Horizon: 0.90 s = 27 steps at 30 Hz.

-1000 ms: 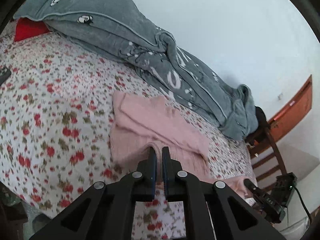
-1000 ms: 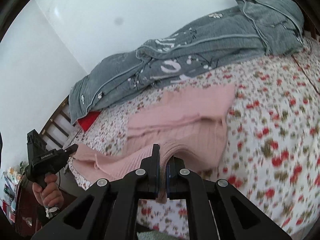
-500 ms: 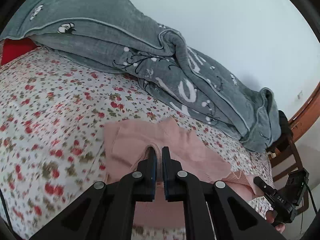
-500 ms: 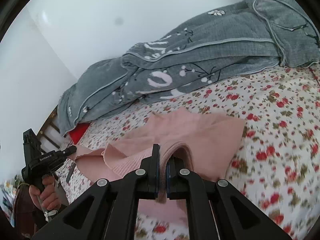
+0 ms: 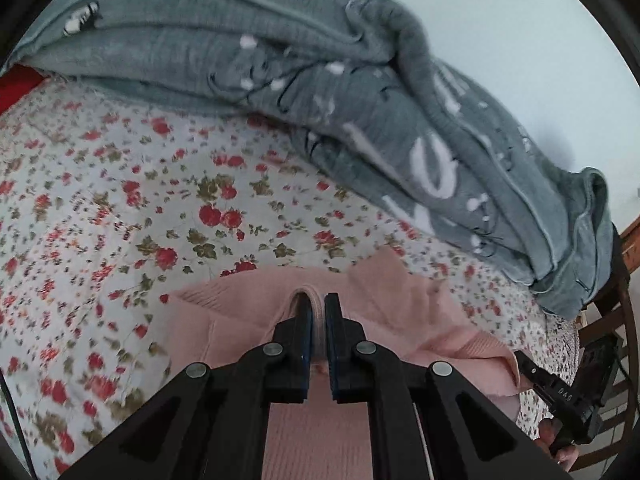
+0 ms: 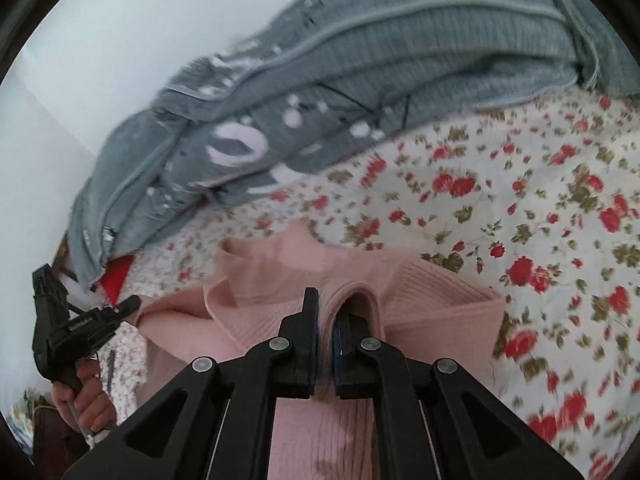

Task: Fold small clothes
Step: 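Grasp the hem with both tools and fold it up toward the collar, then open both tools and move them over the folded pink sweater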

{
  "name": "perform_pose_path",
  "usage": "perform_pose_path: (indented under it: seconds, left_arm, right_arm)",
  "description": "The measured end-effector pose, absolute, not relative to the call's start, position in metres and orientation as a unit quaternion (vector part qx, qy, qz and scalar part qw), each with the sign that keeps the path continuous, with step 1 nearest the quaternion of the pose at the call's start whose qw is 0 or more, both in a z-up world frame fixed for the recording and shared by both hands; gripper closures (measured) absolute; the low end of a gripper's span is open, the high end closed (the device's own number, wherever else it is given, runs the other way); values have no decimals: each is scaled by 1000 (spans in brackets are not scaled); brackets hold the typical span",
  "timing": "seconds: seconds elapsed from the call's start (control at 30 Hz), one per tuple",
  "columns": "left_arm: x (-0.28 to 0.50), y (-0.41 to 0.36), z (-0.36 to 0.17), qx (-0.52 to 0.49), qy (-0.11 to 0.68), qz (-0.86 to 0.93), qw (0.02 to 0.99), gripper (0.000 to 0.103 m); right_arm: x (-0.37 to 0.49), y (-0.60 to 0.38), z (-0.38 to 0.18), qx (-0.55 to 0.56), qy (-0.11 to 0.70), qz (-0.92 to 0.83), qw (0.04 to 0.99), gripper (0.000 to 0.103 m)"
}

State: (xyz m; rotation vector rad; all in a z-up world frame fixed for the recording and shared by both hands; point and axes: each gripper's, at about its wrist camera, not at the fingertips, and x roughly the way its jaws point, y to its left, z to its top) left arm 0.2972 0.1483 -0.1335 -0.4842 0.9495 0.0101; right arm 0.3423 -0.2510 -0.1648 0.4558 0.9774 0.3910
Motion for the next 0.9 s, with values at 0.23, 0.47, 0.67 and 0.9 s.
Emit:
perform_pose_path:
  seconds: [0.23, 0.47, 0.67, 0.9]
  left_arm:
    - [308, 165, -130, -231, 439, 30, 868, 48]
    - [301, 165, -146, -213, 463, 17, 860, 46]
    - [316, 145, -165, -166, 485, 12, 859, 47]
    - [329, 142, -188, -146, 508, 23, 849, 90]
  right_arm:
    - [362, -250, -170, 220, 483, 189, 826, 68]
    - [338, -265, -150, 161, 428, 159, 875, 55]
    - [348, -254, -177, 137, 456, 156, 865, 56]
    - [360, -233, -198, 90, 473, 155, 862, 97]
